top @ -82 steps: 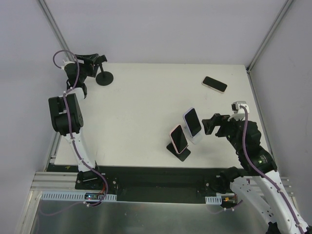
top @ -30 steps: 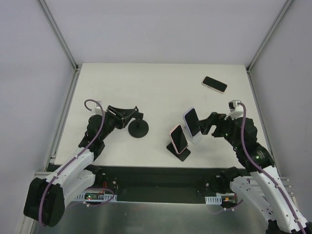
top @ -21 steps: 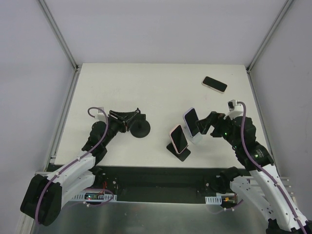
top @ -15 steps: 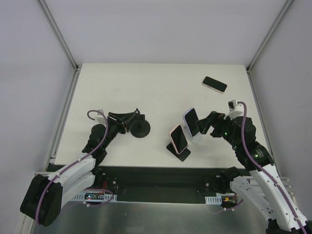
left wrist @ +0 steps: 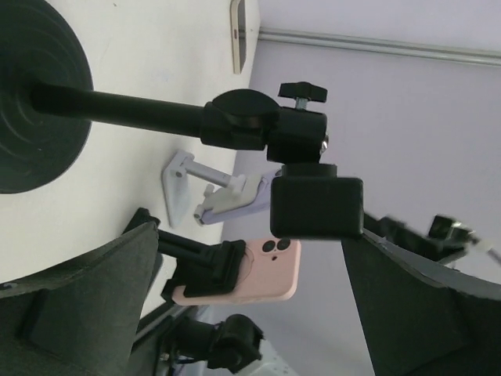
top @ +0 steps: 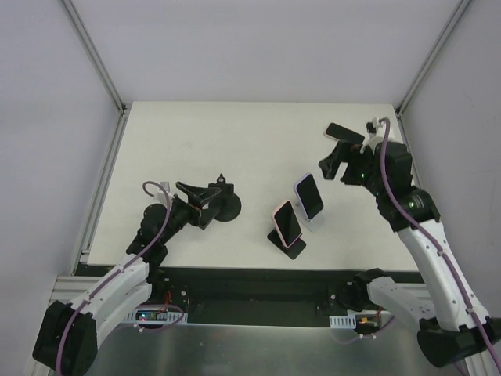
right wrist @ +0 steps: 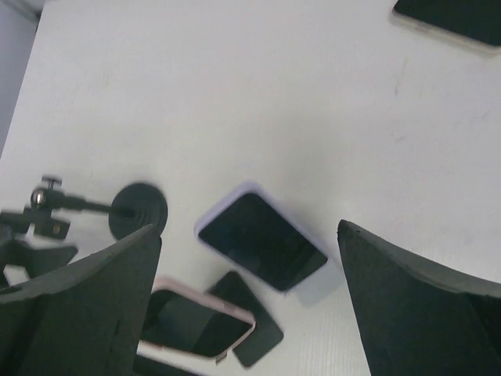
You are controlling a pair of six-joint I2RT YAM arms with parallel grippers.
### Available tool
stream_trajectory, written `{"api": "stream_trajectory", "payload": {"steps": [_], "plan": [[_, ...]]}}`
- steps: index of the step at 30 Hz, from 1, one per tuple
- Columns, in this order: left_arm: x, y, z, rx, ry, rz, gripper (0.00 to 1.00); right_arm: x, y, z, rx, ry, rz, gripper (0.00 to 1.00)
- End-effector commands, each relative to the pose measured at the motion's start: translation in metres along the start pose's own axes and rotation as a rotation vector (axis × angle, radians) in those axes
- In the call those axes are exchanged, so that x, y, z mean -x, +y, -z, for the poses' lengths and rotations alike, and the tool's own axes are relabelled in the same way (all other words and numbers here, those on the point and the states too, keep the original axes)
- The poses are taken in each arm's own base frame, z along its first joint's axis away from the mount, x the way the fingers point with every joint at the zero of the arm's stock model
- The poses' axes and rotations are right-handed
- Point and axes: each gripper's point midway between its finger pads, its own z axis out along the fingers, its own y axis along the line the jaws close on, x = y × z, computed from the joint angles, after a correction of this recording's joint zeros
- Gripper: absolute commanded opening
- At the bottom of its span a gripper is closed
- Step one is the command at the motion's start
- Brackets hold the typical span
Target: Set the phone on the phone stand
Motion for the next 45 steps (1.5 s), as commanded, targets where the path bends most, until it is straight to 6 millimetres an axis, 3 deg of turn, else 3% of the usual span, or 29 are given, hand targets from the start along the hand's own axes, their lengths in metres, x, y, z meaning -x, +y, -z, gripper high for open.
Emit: {"api": "stream_trajectory", "payload": {"steps": [1,5,6,8,9,10,11,12,13,14,15,16,17,20,25,26,27,32,36,37,38,42,45], "plan": [[-0.004,-0.011,0.016,0.062,0.026,-0.239,0.99,0.052,-0.03,-0.037,-0.131,-0.012,0.011,0.96],[0.009,-0.032,0.033,0.102,-0.024,-0.599,0.99,0.088,-0.076,-0.092,-0.223,0.008,-0.126,0.97],[0.009,-0.041,0.037,0.112,-0.021,-0.642,0.99,0.102,-0.094,-0.115,-0.259,0.014,-0.146,0.96],[0.009,-0.046,0.041,0.119,-0.003,-0.738,0.99,0.111,-0.115,-0.14,-0.287,0.036,-0.188,0.97],[0.005,-0.054,0.043,0.107,0.008,-0.766,0.99,0.102,-0.131,-0.168,-0.291,0.09,-0.222,0.97],[0.003,-0.056,0.044,0.099,0.013,-0.791,0.99,0.123,-0.14,-0.176,-0.284,0.057,-0.236,0.97],[0.001,-0.058,0.045,0.091,0.021,-0.83,0.99,0.13,-0.147,-0.187,-0.277,0.047,-0.25,0.97],[-0.002,-0.063,0.048,0.071,0.026,-0.845,0.99,0.116,-0.168,-0.212,-0.285,0.092,-0.281,0.97],[-0.004,-0.064,0.048,0.061,0.037,-0.867,0.99,0.135,-0.171,-0.219,-0.265,0.056,-0.286,0.97],[-0.008,-0.067,0.05,0.044,0.054,-0.877,0.99,0.126,-0.189,-0.24,-0.267,0.077,-0.309,0.97],[-0.011,-0.068,0.051,0.033,0.067,-0.889,0.99,0.128,-0.195,-0.25,-0.256,0.067,-0.331,0.97],[-0.014,-0.069,0.051,0.024,0.079,-0.91,0.99,0.142,-0.201,-0.256,-0.252,0.027,-0.342,0.97],[-0.016,-0.07,0.052,0.016,0.091,-0.917,0.99,0.132,-0.216,-0.276,-0.262,0.033,-0.368,0.96],[-0.019,-0.069,0.052,0.007,0.109,-0.951,0.99,0.135,-0.249,-0.306,-0.249,-0.016,-0.485,0.97],[-0.02,-0.07,0.052,0.004,0.117,-0.975,0.99,0.123,-0.283,-0.343,-0.278,-0.046,-0.611,0.97],[-0.02,-0.07,0.052,0.007,0.119,-0.978,0.99,0.109,-0.294,-0.353,-0.297,-0.034,-0.63,0.97],[-0.02,-0.07,0.051,0.009,0.12,-0.984,0.99,0.114,-0.298,-0.355,-0.303,-0.051,-0.629,0.97],[-0.016,-0.067,0.05,0.039,0.115,-1.006,0.99,0.089,-0.316,-0.369,-0.329,-0.022,-0.674,0.97],[-0.016,-0.069,0.049,0.043,0.115,-1.005,0.99,0.068,-0.299,-0.367,-0.259,0.062,-0.752,0.97],[-0.017,-0.069,0.049,0.042,0.12,-1.003,0.99,0.05,-0.297,-0.366,-0.26,0.107,-0.762,0.97],[-0.017,-0.07,0.048,0.043,0.125,-1.001,0.99,0.058,-0.287,-0.357,-0.243,0.108,-0.756,0.97],[-0.019,-0.068,0.046,0.048,0.14,-0.987,0.99,0.041,-0.263,-0.327,-0.206,0.171,-0.728,0.97],[-0.02,-0.064,0.045,0.06,0.151,-0.978,0.99,0.037,-0.248,-0.304,-0.185,0.228,-0.598,0.97]]}}
